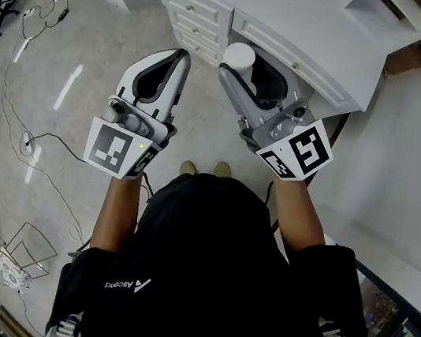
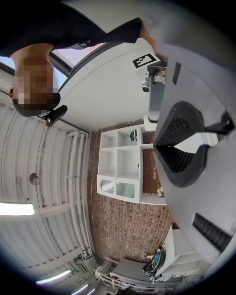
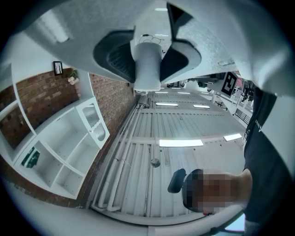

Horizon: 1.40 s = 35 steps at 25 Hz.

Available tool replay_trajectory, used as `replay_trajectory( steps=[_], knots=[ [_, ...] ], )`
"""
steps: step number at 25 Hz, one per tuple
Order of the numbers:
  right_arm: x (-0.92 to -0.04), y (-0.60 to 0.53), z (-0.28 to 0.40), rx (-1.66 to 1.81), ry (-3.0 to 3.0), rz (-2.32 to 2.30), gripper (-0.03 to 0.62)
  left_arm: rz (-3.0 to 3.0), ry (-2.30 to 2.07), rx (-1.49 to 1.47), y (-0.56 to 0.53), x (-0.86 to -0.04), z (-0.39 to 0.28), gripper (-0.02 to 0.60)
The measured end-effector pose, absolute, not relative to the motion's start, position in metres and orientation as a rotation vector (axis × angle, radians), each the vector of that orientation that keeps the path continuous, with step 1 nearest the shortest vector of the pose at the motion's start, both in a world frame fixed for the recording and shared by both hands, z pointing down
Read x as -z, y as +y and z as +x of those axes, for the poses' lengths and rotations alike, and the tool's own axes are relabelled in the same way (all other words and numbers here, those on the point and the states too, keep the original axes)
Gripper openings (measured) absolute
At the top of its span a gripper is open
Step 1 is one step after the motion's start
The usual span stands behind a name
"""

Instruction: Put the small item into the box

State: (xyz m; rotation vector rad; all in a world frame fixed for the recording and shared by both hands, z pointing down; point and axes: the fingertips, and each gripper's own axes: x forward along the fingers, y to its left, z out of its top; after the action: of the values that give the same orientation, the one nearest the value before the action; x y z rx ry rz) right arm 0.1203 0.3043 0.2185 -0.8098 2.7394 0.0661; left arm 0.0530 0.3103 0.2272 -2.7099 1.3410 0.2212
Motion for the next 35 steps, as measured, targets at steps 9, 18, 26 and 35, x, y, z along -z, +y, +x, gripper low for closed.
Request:
replay_trajectory(
  steps=[9,18,26,35],
  knots=[
    [-0.213,0.3,0.136,-0.032,2.71,-0.778,0.169,-2.688,1.352,-0.239,0.308,-0.213,0.067,-0.002],
    [-0.218,0.282,0.175,-0.047,2.726,-0.744,0.169,-2.669,1.4,-0.183,0.286,-0.223,0.099,-0.002],
    [-0.221,0.237,0.201,-0.046,2.73,-0.747,0.169,-2.644,1.451,-0.2,0.245,-0.219,0.115,-0.002],
    [-0.235,0.172,0.172,-0.07,2.758,-0.75,0.169,-2.631,1.429,-0.22,0.175,-0.229,0.089,-0.002]
  ],
)
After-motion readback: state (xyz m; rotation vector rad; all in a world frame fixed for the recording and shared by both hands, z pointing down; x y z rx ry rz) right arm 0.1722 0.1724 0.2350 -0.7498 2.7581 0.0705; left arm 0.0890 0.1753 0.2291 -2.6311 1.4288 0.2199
